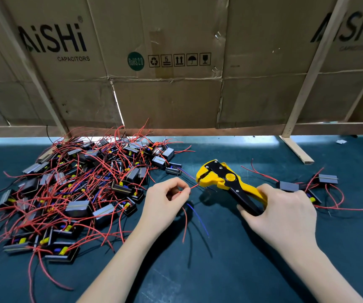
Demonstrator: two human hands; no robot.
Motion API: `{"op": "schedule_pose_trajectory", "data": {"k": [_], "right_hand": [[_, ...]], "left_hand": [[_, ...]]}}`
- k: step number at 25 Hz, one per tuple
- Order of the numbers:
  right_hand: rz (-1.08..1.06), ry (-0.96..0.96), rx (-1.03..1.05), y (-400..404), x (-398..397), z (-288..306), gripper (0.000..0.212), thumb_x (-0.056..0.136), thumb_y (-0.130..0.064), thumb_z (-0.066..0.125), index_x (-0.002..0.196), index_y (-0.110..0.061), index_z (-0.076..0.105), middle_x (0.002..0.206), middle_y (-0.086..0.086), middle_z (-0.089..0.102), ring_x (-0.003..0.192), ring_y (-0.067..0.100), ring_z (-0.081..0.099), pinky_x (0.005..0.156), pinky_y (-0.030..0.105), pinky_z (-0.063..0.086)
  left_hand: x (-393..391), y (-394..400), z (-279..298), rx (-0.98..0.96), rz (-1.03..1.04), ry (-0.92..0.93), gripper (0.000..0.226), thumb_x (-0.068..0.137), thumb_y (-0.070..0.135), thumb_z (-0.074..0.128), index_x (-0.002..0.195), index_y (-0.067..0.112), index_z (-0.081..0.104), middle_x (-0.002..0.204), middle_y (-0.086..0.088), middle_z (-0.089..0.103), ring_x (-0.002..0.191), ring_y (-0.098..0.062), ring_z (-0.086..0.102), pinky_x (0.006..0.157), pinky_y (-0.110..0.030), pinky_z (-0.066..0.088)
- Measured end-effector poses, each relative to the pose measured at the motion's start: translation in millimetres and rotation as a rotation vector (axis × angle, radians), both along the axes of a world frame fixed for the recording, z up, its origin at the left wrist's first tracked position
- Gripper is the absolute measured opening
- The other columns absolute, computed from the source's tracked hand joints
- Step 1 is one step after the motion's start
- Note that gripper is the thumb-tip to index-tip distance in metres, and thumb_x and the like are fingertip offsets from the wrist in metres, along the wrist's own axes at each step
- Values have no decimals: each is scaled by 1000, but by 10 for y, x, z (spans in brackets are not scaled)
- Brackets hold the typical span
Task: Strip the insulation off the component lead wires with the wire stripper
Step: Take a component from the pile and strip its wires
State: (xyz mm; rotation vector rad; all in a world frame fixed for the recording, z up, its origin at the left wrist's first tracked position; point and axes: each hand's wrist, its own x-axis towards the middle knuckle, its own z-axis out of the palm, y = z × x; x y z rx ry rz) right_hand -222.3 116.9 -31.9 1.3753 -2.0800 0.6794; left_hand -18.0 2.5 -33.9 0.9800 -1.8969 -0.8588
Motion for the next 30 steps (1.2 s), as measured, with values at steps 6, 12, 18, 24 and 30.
{"op": "schedule_pose_trajectory", "data": {"k": [6, 12, 18, 24, 30], "right_hand": [[-28, -114, -32, -21, -43, 0, 62, 64, -53, 78, 106, -10, 64, 85, 4, 61, 84, 33, 59, 75, 42, 35], [-40, -393, -147, 31, -144, 170, 61, 64, -47, 84, 111, -15, 61, 90, 0, 60, 90, 29, 58, 80, 43, 37], [233, -681, -145, 86, -29, 233, 52, 62, -46, 84, 105, -30, 59, 92, -10, 65, 86, 12, 61, 82, 37, 49], [135, -491, 176, -1, 74, 135, 59, 61, -52, 83, 107, -26, 58, 95, -9, 61, 99, 19, 59, 86, 40, 41], [-21, -359, 193, 33, -101, 183, 61, 56, -39, 85, 108, -21, 59, 89, -3, 58, 95, 28, 55, 79, 40, 34]], "left_hand": [[-34, 73, 41, 49, -173, 62, 10, 95, 14, 62, 86, 14, 65, 65, 9, 59, 61, -6, 53, 65, -20, 42], [-157, 258, 11, 10, -373, 42, 23, 89, 19, 63, 112, 21, 57, 104, 11, 64, 90, -13, 61, 82, -28, 51], [-47, 12, -61, -347, 86, -315, 37, 89, 11, 60, 126, 12, 54, 119, 0, 58, 113, -23, 50, 99, -39, 39], [-74, -172, -142, -159, 64, -650, 63, 93, 20, 44, 151, 17, 20, 164, -1, 9, 149, -14, 5, 116, -36, 17], [-69, -219, -163, -307, 251, -720, 59, 99, 43, 38, 151, 20, 24, 137, 0, 43, 131, -21, 29, 106, -33, 25]]}}
